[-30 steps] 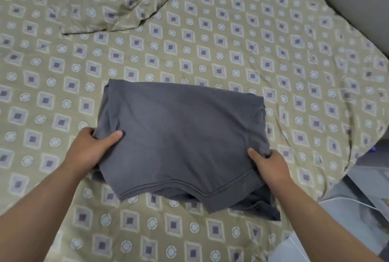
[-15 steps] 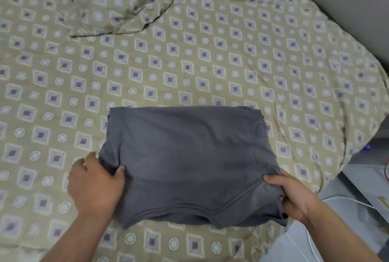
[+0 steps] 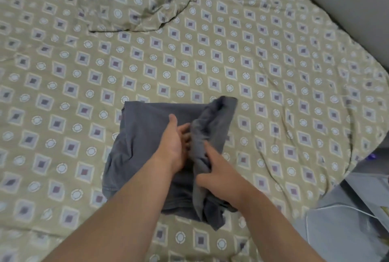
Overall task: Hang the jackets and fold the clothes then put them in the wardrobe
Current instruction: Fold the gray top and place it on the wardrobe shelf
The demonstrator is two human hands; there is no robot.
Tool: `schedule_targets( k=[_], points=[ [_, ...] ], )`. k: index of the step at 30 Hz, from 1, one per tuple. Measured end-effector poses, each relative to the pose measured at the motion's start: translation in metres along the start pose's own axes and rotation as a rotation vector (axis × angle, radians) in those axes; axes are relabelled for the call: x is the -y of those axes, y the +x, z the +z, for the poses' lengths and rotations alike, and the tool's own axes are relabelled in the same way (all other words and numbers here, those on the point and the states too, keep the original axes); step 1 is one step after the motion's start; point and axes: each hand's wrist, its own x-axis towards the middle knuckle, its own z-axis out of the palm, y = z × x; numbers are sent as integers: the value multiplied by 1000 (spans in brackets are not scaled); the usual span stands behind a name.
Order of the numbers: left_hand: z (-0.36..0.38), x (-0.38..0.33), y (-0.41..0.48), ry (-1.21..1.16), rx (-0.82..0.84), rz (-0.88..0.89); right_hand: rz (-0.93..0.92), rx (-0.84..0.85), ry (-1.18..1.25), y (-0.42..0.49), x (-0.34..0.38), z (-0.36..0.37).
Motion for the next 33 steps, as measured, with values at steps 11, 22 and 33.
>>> schedule_targets(
  k=[11, 22, 33],
  points=[
    [-70, 9, -7, 770, -244, 290, 214, -176, -297, 32, -46, 107],
    [-159, -60, -16, 954, -501, 339, 44, -50, -180, 35, 7, 146],
    [-183, 50, -72, 535, -312, 161, 432, -347, 172, 5, -88, 95]
  ],
)
